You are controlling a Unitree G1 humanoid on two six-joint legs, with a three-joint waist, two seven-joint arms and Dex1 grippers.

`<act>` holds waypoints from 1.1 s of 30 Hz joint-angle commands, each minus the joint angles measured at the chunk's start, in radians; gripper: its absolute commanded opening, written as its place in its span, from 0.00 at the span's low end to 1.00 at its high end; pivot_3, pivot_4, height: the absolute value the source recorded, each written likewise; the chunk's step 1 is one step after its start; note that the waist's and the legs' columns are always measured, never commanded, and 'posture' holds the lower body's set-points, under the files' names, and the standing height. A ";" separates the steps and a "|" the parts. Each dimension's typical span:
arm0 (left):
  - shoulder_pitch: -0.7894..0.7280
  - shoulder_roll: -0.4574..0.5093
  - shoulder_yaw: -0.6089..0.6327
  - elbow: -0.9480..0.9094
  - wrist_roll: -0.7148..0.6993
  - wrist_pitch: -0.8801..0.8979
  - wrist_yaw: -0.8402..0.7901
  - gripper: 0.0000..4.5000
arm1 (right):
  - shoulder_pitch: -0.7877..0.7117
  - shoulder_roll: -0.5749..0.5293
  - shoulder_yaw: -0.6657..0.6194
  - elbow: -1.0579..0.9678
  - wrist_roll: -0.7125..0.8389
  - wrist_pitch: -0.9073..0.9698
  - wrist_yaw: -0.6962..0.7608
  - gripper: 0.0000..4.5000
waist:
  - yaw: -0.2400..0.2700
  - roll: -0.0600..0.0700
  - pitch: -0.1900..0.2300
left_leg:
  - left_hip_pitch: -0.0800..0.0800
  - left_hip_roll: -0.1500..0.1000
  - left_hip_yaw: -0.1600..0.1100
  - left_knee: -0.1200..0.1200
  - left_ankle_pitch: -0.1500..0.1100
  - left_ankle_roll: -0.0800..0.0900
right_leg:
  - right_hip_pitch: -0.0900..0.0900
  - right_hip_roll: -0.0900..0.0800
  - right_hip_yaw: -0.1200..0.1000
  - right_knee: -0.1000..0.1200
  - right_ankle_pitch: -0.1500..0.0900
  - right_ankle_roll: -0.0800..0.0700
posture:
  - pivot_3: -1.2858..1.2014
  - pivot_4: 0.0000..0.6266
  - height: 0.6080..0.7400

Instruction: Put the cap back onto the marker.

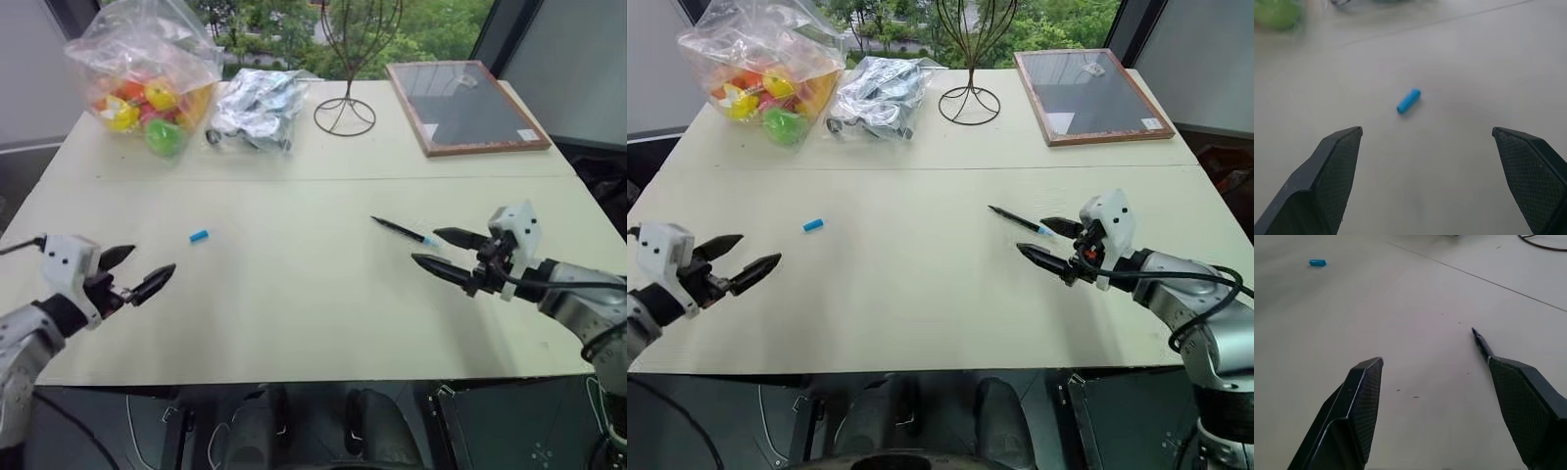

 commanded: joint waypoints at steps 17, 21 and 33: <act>-0.644 0.106 -0.492 0.358 0.045 -0.040 -0.558 0.99 | -0.536 0.138 0.275 0.974 -0.379 -0.602 0.340 0.79 | -0.007 0.001 0.001 | 0.000 -0.005 0.003 0.001 0.007 -0.004 | 0.003 0.001 0.000 0.003 0.002 0.006 | 0.52 0.24 1.00; -0.688 0.081 -0.525 0.396 0.070 -0.060 -0.600 0.99 | -0.616 0.155 0.307 1.122 -0.439 -0.675 0.384 0.79 | -0.006 0.001 0.001 | 0.000 -0.006 0.003 0.001 0.007 -0.004 | 0.003 0.001 0.000 0.003 0.002 0.006 | 0.52 0.24 1.00; -0.705 0.039 -0.522 0.423 0.108 -0.086 -0.603 0.99 | -0.738 0.197 0.276 1.382 -0.483 -0.752 0.399 0.79 | -0.009 0.001 0.002 | 0.000 -0.006 0.002 0.002 0.007 -0.005 | 0.003 0.001 0.000 0.004 0.002 0.007 | 0.52 0.24 1.00</act>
